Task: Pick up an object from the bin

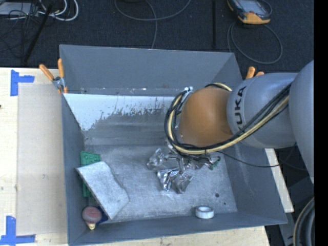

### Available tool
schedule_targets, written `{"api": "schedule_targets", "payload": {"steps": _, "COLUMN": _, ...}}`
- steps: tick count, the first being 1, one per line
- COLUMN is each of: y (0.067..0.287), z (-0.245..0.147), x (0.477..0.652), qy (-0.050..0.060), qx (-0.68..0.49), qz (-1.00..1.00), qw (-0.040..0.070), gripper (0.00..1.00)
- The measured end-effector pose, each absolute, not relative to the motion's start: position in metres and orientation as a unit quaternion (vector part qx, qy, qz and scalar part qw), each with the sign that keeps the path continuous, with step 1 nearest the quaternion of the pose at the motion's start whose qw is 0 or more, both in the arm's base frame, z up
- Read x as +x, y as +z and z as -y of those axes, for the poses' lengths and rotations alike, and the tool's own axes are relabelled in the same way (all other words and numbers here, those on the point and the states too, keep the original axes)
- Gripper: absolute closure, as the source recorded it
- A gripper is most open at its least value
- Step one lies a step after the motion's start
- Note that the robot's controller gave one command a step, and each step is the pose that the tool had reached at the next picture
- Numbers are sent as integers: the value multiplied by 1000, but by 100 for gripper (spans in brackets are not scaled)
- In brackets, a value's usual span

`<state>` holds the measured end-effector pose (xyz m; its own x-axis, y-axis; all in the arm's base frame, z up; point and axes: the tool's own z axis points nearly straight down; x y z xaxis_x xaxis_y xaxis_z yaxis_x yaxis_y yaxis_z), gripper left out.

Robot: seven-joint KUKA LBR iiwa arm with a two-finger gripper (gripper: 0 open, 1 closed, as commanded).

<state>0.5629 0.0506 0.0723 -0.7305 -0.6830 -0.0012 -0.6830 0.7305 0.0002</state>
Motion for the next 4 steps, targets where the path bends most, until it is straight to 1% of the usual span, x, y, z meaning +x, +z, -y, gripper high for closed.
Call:
{"api": "schedule_targets", "payload": {"steps": 1, "y": 73, "z": -50, "x": 563, "qy": 1, "qx": -366, "qz": -931, "qw": 0, "gripper": 0}}
{"api": "schedule_targets", "payload": {"steps": 2, "y": 76, "z": -51, "x": 567, "qy": 0, "qx": -366, "qz": -931, "qw": 6, "gripper": 100}}
{"api": "schedule_targets", "payload": {"steps": 3, "y": 81, "z": -52, "x": 567, "qy": 0, "qx": -365, "qz": -931, "qw": 1, "gripper": 100}}
{"api": "schedule_targets", "payload": {"steps": 4, "y": 140, "z": -53, "x": 568, "qy": 0, "qx": -363, "qz": -932, "qw": 3, "gripper": 100}}
